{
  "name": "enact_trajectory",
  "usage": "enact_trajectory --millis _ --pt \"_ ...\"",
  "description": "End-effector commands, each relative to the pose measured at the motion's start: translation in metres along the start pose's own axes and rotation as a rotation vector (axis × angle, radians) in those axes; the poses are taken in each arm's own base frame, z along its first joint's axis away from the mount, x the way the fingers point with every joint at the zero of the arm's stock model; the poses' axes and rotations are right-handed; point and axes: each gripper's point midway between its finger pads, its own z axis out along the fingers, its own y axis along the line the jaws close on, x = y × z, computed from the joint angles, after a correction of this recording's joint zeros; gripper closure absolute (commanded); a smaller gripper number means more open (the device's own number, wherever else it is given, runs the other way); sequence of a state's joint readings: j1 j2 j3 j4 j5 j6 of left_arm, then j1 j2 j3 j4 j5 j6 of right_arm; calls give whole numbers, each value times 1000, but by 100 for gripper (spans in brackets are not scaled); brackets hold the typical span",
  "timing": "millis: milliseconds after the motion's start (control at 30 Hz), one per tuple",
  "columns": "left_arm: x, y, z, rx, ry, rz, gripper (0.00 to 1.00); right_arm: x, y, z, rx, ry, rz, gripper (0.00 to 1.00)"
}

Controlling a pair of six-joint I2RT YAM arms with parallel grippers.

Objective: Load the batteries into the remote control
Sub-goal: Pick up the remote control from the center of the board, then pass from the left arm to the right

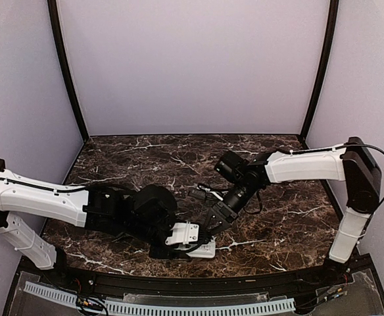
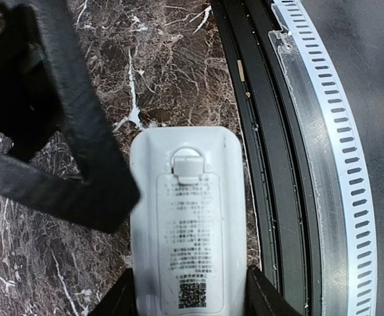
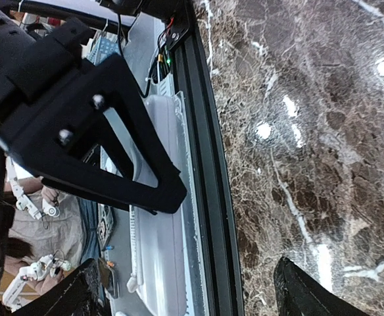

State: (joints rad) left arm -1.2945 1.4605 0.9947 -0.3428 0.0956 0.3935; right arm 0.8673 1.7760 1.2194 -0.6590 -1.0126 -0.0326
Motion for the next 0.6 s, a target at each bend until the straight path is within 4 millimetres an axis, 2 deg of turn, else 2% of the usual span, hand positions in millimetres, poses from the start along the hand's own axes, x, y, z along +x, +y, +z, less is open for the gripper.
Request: enact_trajectory --millis 0,567 --pt "-13 7 -15 -57 -40 47 100 6 9 9 -58 51 2 13" --pt "-19 16 -16 -110 -58 90 100 4 15 22 -164 85 37 29"
